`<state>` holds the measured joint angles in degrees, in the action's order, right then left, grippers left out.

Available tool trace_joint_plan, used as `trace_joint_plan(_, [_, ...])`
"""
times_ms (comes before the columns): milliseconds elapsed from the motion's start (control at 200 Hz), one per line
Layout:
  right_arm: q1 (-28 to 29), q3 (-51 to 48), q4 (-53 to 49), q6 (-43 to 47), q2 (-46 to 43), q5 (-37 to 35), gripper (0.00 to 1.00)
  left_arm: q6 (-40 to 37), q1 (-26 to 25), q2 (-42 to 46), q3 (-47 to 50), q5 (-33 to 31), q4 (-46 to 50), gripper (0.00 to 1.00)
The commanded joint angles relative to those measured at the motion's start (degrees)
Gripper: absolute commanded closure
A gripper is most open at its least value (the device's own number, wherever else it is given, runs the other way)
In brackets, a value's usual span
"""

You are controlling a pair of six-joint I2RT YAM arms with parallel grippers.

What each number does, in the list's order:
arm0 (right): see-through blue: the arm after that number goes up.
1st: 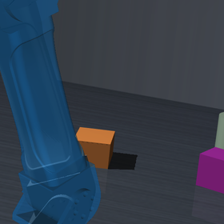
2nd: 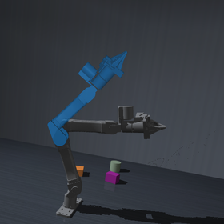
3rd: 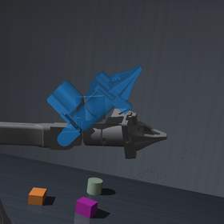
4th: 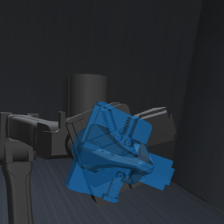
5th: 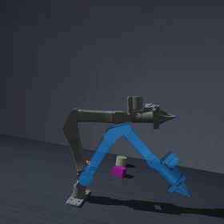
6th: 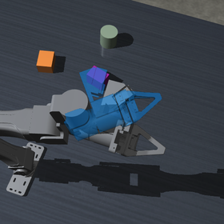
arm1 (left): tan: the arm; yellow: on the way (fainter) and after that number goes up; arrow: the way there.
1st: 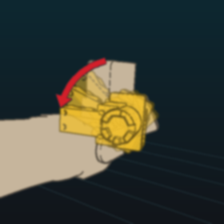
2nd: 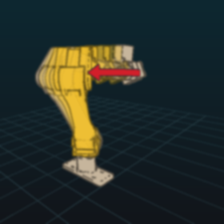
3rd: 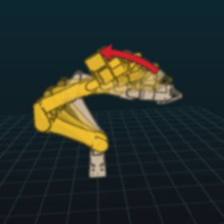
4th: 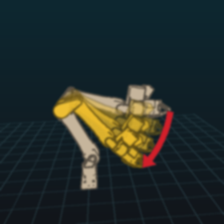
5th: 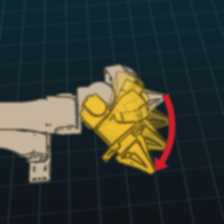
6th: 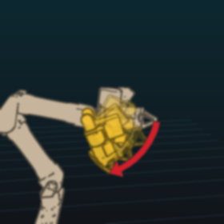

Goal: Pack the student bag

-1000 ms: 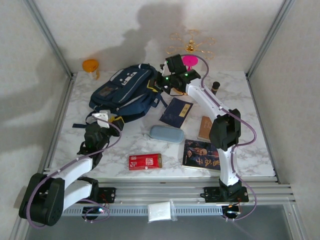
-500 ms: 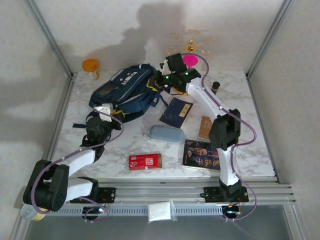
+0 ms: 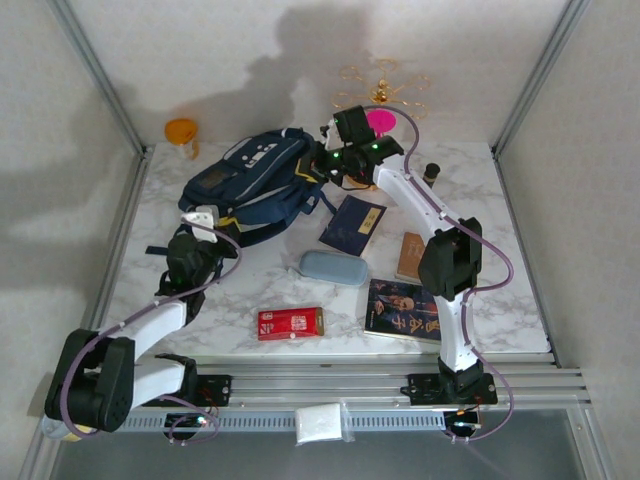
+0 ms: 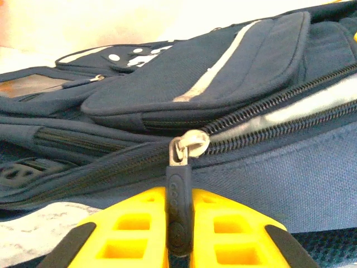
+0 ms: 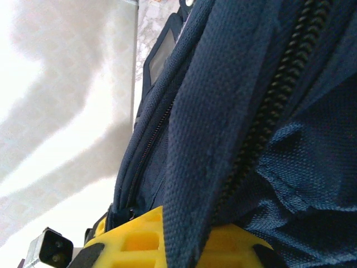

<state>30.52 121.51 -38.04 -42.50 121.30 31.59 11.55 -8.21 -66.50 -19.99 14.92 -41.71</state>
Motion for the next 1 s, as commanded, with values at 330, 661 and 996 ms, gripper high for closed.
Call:
trace_joint_plan(330, [-1.6, -0.5, 4.2, 2.0, -6.1, 3.4, 1.00, 9.2, 4.1, 4.7, 1.0, -5.2, 11.0, 1.00])
trace_joint_plan(661, [-2.0, -0.1, 3.9, 3.9, -6.9, 7.3, 1.00, 16.3, 7.3, 0.4, -3.0, -18.6, 20.2, 1.00])
trace_joint_plan(996, [-0.1, -7.4, 7.6, 0.8, -7.9, 3.3, 0.89, 13.5, 4.7, -2.7, -4.6, -9.8, 13.0, 1.00])
